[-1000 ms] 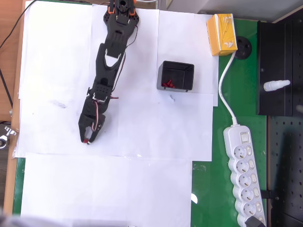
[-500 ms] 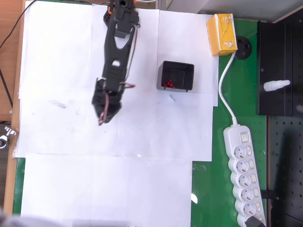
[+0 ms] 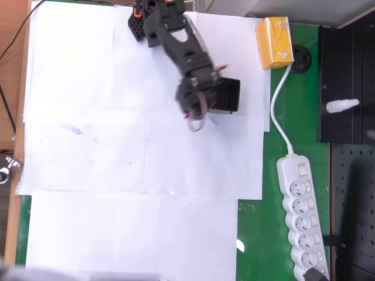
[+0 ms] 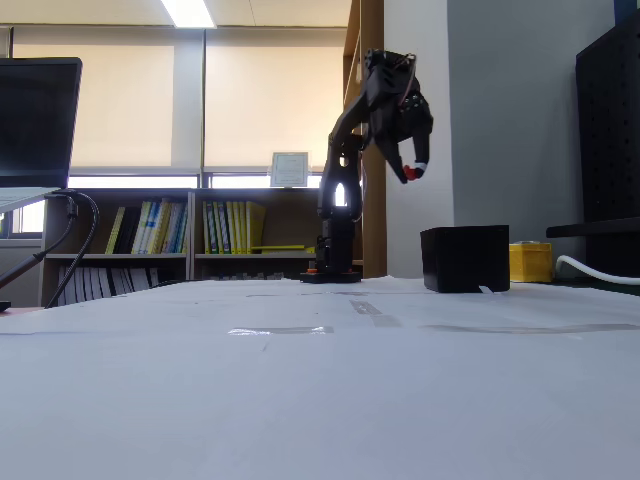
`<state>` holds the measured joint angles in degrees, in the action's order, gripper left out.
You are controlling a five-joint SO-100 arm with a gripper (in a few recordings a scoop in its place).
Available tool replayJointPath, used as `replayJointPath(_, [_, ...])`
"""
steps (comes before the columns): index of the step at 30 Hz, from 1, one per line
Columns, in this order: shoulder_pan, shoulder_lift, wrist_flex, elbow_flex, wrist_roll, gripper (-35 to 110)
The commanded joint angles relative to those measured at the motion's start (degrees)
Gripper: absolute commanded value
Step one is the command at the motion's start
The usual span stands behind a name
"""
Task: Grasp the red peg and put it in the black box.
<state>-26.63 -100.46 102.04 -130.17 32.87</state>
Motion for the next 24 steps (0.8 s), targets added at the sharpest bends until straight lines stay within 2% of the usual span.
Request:
replayJointPath(1, [-6.59, 6.42, 5.01, -3.34, -1.14, 0])
replayJointPath(9, [-13.80, 3.78, 4.04, 4.66, -2.29, 0])
replayJointPath(24, [-16.79, -3.60, -6.94, 15.82, -4.22, 0])
